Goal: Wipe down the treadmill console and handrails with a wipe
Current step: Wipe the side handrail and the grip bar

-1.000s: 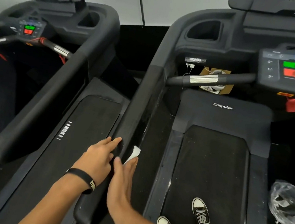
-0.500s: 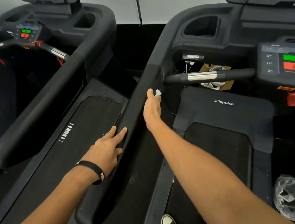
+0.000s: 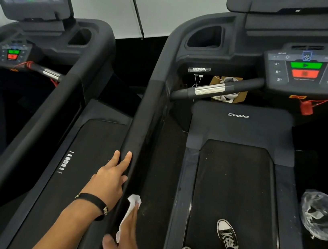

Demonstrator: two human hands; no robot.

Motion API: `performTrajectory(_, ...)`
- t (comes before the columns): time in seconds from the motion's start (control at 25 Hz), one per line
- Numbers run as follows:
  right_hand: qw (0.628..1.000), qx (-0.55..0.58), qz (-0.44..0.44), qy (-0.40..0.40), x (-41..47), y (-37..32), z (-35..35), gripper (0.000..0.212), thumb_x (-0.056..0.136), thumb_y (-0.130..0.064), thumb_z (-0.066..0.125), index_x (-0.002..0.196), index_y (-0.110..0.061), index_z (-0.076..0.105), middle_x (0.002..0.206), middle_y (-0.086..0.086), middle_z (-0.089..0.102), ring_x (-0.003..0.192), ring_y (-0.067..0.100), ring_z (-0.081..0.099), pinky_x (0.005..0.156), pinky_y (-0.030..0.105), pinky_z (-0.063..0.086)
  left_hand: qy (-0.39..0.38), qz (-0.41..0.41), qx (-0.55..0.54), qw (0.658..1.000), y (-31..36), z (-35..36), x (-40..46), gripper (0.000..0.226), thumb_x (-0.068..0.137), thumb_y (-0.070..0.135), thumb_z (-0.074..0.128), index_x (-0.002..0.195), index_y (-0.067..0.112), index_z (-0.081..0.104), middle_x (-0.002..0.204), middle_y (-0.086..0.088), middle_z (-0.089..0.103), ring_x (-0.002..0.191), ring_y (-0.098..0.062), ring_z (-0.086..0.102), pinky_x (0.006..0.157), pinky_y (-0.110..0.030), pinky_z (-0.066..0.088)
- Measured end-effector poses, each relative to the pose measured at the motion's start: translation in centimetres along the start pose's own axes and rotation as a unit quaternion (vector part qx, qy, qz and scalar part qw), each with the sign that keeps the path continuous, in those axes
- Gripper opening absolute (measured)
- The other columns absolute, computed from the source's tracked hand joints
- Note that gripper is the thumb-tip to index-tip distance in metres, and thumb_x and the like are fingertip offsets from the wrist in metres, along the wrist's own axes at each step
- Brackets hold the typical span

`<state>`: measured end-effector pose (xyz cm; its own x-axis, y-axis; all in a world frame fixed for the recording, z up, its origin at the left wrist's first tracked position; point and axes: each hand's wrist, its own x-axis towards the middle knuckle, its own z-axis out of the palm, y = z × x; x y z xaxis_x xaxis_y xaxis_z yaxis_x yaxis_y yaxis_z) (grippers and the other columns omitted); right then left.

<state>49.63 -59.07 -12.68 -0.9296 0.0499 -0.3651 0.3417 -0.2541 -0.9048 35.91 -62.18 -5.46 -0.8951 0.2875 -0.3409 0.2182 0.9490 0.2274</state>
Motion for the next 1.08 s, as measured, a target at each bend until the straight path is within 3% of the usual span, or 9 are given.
performTrajectory(0.04, 0.999, 0.002, 0.03, 0.01, 0.5, 0.0, 0.1, 0.093, 0.086, -0.031, 0.05, 0.129, -0.054, -0.031, 0.159, -0.016, -0.028, 0.153, 0.008, -0.009, 0.116, 0.009, 0.012, 0.003, 0.002, 0.007, 1.0, 0.1, 0.1, 0.0, 0.066, 0.099, 0.017, 0.048, 0.151, 0.04, 0.014, 0.162, -0.001, 0.009, 0.112, -0.022, 0.058, 0.093, -0.043, 0.051)
performTrajectory(0.08, 0.998, 0.012, 0.05, 0.027, 1.4, -0.1, 0.0, 0.092, 0.088, -0.034, 0.05, 0.13, -0.056, -0.028, 0.161, -0.017, -0.022, 0.153, 0.009, -0.007, 0.121, 0.017, 0.012, 0.005, 0.002, 0.014, 1.0, 0.2, 0.1, 0.0, 0.066, 0.099, 0.018, 0.047, 0.151, 0.04, 0.013, 0.162, -0.001, 0.008, 0.114, -0.022, 0.057, 0.093, -0.042, 0.051)
performTrajectory(0.16, 0.996, 0.047, 0.06, 0.049, 3.6, -1.0, -0.7, 0.086, 0.088, -0.057, 0.045, 0.143, -0.055, -0.022, 0.164, -0.019, -0.016, 0.152, 0.004, -0.008, 0.126, 0.038, 0.006, 0.003, -0.004, 0.021, 1.0, 0.3, 0.1, 0.0, 0.067, 0.099, 0.017, 0.046, 0.152, 0.04, 0.012, 0.162, 0.0, 0.007, 0.115, -0.023, 0.056, 0.093, -0.041, 0.05)
performTrajectory(0.2, 0.994, 0.064, 0.063, 0.057, 5.0, -1.7, -1.2, 0.087, 0.085, -0.067, 0.041, 0.148, -0.051, -0.018, 0.165, -0.019, -0.014, 0.151, 0.001, -0.009, 0.127, 0.04, 0.004, 0.001, -0.007, 0.018, 1.0, 0.2, 0.1, 0.1, 0.067, 0.098, 0.017, 0.047, 0.151, 0.04, 0.013, 0.162, 0.0, 0.007, 0.116, -0.022, 0.056, 0.093, -0.041, 0.049)
performTrajectory(0.32, 0.989, 0.082, 0.061, 0.104, 9.5, -4.3, -3.2, 0.091, 0.084, -0.067, 0.037, 0.158, -0.034, -0.005, 0.167, -0.013, -0.007, 0.152, 0.003, -0.006, 0.126, 0.04, 0.003, -0.003, 0.01, -0.023, 1.0, 0.2, -0.2, 0.6, 0.07, 0.096, 0.014, 0.053, 0.151, 0.04, 0.018, 0.162, 0.001, 0.006, 0.116, -0.019, 0.057, 0.094, -0.04, 0.049)
performTrajectory(0.52, 0.985, 0.033, 0.01, 0.171, 21.3, -9.7, -8.1, 0.092, 0.083, -0.067, 0.034, 0.16, -0.023, 0.011, 0.168, 0.001, 0.013, 0.154, 0.015, 0.01, 0.125, 0.046, 0.012, -0.002, 0.016, -0.021, 1.0, 1.6, -0.8, 3.2, 0.071, 0.096, 0.02, 0.055, 0.151, 0.04, 0.015, 0.162, 0.006, -0.002, 0.116, -0.019, 0.056, 0.099, -0.043, 0.047)
performTrajectory(0.68, 0.983, 0.042, -0.004, 0.179, 29.1, -15.0, -12.0, 0.076, 0.094, -0.061, 0.036, 0.157, -0.022, 0.02, 0.163, 0.006, 0.025, 0.149, 0.025, 0.024, 0.121, 0.047, 0.021, -0.014, 0.008, 0.02, 1.0, 1.8, -1.1, 3.8, 0.073, 0.097, 0.022, 0.054, 0.152, 0.04, 0.01, 0.162, 0.007, -0.004, 0.107, -0.013, 0.059, 0.096, -0.037, 0.049)
performTrajectory(0.84, 0.991, -0.016, -0.026, 0.131, 25.5, -14.1, -11.8, 0.073, 0.101, -0.056, 0.033, 0.16, -0.024, 0.005, 0.168, 0.0, 0.011, 0.153, 0.02, 0.013, 0.122, 0.038, 0.012, -0.002, 0.011, 0.032, 0.999, 2.0, -1.0, 3.8, 0.072, 0.096, 0.021, 0.054, 0.152, 0.037, 0.011, 0.162, 0.004, -0.003, 0.108, -0.016, 0.059, 0.093, -0.038, 0.05)
performTrajectory(1.08, 0.984, -0.095, -0.147, 0.009, 9.4, -7.4, -5.6, 0.068, 0.103, -0.048, 0.026, 0.157, -0.031, -0.01, 0.162, -0.024, -0.02, 0.146, -0.01, -0.017, 0.125, 0.03, -0.004, -0.005, 0.045, 0.006, 0.999, 1.6, -1.0, 3.5, 0.068, 0.095, 0.019, 0.048, 0.15, 0.043, 0.016, 0.162, 0.006, -0.003, 0.121, -0.021, 0.054, 0.095, -0.041, 0.047)
